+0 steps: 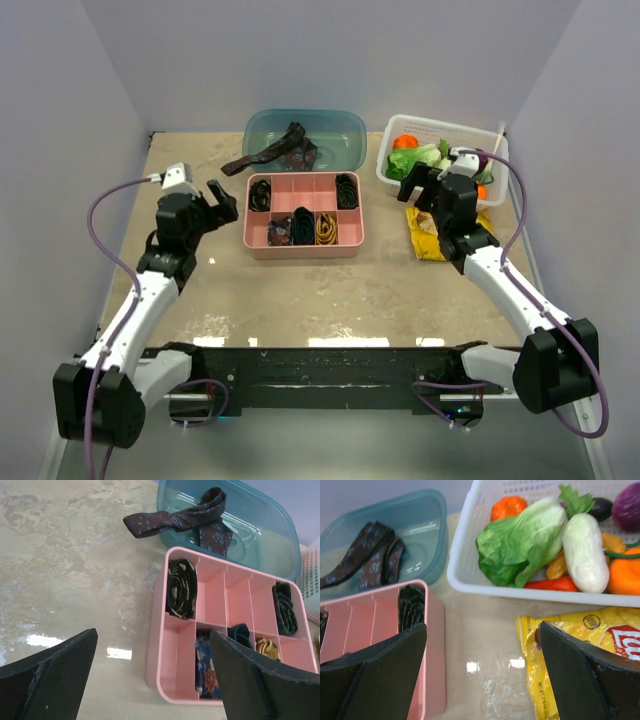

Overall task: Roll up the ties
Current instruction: Pick up the tie from the bin, then place the tie at the center of the board.

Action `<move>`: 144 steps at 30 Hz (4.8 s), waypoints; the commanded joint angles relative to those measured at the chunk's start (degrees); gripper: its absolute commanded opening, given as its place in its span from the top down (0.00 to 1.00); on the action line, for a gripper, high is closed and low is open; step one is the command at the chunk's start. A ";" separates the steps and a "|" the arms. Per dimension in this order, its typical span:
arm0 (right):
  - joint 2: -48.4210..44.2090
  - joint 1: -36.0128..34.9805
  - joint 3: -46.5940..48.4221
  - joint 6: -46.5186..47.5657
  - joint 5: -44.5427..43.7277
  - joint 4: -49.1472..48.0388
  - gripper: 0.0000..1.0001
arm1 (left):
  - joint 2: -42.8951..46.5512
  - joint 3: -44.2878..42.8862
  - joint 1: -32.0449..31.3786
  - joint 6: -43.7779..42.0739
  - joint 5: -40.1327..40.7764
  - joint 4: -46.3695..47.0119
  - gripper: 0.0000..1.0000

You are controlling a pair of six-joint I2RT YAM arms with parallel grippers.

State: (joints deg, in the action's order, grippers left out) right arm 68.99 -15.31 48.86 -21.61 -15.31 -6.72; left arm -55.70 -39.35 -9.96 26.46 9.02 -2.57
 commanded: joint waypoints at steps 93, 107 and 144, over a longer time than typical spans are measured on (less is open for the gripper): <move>44.91 -16.42 26.89 -46.24 40.10 -28.00 0.01 | 9.03 -24.90 10.57 14.06 -36.35 6.79 1.00; 54.14 -16.77 36.99 -53.63 36.67 -25.11 0.01 | 16.15 -24.98 10.66 12.83 -38.45 3.62 1.00; 73.83 -19.23 58.45 -61.98 38.07 -26.06 0.78 | 21.25 -21.81 10.66 36.02 -63.59 42.28 1.00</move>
State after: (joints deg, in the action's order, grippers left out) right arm 142.50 -34.59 104.55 -82.15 21.19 -29.12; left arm -34.89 -60.07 0.36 54.81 -50.11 27.88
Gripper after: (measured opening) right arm 0.309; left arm 0.060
